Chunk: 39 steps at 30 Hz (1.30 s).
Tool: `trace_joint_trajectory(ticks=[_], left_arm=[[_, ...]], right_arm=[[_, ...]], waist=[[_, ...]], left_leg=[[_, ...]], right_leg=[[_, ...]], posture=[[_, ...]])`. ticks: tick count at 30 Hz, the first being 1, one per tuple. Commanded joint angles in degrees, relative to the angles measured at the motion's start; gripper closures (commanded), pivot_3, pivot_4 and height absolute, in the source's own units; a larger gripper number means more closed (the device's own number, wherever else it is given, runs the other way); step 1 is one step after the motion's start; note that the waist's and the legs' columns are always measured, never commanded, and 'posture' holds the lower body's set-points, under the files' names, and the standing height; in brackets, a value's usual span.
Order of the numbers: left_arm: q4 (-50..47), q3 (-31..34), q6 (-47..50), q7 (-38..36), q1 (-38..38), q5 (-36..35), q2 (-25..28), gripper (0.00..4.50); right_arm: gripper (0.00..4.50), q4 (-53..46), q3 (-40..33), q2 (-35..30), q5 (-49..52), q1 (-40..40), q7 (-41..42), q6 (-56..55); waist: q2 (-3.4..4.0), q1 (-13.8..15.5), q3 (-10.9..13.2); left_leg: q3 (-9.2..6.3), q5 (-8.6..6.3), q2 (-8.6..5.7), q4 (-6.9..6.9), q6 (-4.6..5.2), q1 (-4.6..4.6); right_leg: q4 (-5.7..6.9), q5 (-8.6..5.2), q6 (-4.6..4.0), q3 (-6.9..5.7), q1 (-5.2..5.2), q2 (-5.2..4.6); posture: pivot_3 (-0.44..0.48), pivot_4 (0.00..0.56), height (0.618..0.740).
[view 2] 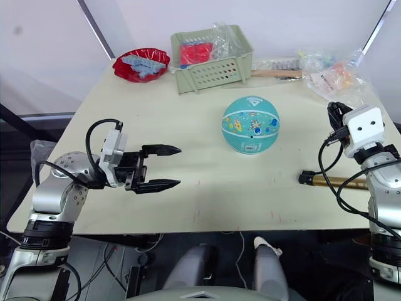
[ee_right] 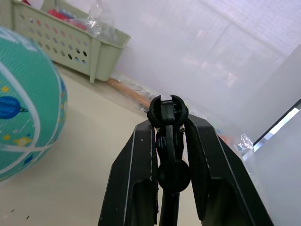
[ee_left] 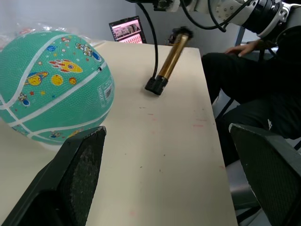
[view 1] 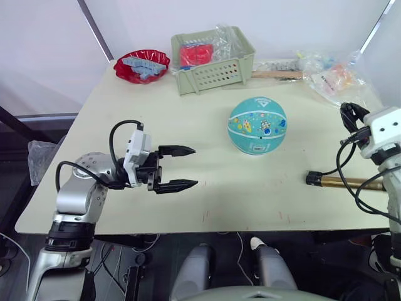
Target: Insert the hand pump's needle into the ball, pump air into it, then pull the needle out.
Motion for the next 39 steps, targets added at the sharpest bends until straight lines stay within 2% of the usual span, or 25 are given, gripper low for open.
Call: trace_joint_trajectory(ticks=[1, 12, 19, 24, 26, 27, 28, 31, 39], left_arm=[[-2.13, 1.50, -0.51, 1.35, 0.48, -1.08, 0.44, 0.00], [-3.46, 1.24, -1.66, 4.24, 2.03, -1.04, -0.52, 0.00], [-4.27, 1.53, -1.71, 5.06, 2.92, -1.53, -0.55, 0.00], [-4.38, 1.69, -1.71, 5.37, 3.25, -1.68, -0.46, 0.00], [-4.41, 1.71, -1.83, 5.29, 3.48, -1.67, -0.40, 0.00], [-4.33, 1.67, -1.89, 5.23, 3.52, -1.62, -0.41, 0.00], [-4.25, 1.64, -1.89, 5.19, 3.53, -1.62, -0.45, 0.00], [-3.90, 1.50, -1.91, 4.94, 3.37, -1.56, -0.54, 0.00], [-2.40, 0.97, -2.13, 4.17, 2.26, -1.16, -0.58, 0.00]], right_arm=[[4.19, 1.52, -2.21, -0.01, 3.20, -4.61, -0.89, 0.91], [4.19, 14.72, -1.97, 1.45, 1.68, -6.57, -6.28, 3.98], [4.19, 12.99, -2.20, 1.22, 2.16, -2.44, -6.78, 6.18], [1.66, 6.72, -3.74, 1.34, 4.02, 1.98, -6.70, 8.98], [0.45, 3.53, -4.71, 1.41, 5.71, 3.74, -6.03, 9.95], [0.45, 0.73, -5.81, 1.02, 7.30, 5.36, -5.09, 10.99], [0.11, -2.35, -7.19, 0.79, 9.47, 6.98, -3.89, 11.90], [0.11, -9.11, -9.83, -0.39, 14.49, 10.85, -0.84, 15.67], [0.11, -19.45, -13.51, -1.56, 26.27, 20.06, 5.68, 24.19]], waist=[[0.02, -0.06, 0.01], [0.08, -0.06, 0.05], [0.09, -0.09, 0.05], [0.09, -0.06, 0.05], [0.10, -0.06, 0.06], [0.10, -0.06, 0.06], [0.12, -0.02, 0.07], [0.12, 0.05, 0.07], [0.11, 0.08, 0.07]], left_leg=[[0.04, 0.00, 0.00, 0.00, 0.00, 0.03], [0.18, -0.02, 0.04, -0.06, 0.03, -0.02], [0.26, -0.02, 0.07, -0.07, 0.03, 0.02], [0.26, -0.02, 0.12, -0.06, 0.03, 0.05], [0.28, -0.02, 0.14, -0.06, 0.03, 0.08], [0.29, -0.02, 0.15, -0.07, 0.03, 0.09], [0.33, -0.02, 0.16, -0.07, 0.03, 0.08], [0.33, -0.03, 0.17, -0.06, 0.03, 0.07], [0.37, -0.03, 0.21, -0.04, 0.04, 0.10]], right_leg=[[0.01, 0.00, 0.00, 0.04, 0.00, 0.00], [-0.03, 0.11, 0.18, 0.16, -0.07, 0.05], [0.00, 0.11, 0.18, 0.24, -0.08, 0.08], [0.03, 0.11, 0.18, 0.25, -0.08, 0.13], [0.04, 0.11, 0.16, 0.26, -0.08, 0.13], [0.04, 0.10, 0.15, 0.27, -0.07, 0.14], [0.04, 0.10, 0.15, 0.30, -0.08, 0.15], [0.04, 0.12, 0.18, 0.31, -0.08, 0.15], [0.03, 0.00, -0.02, 0.33, -0.06, 0.15]], posture=[[0.000, 0.150, 0.737], [0.000, 0.150, 0.737], [0.000, 0.150, 0.737], [0.000, 0.150, 0.737], [0.000, 0.150, 0.737], [0.000, 0.150, 0.737], [0.000, 0.150, 0.737], [0.000, 0.150, 0.737], [0.000, 0.150, 0.737]])
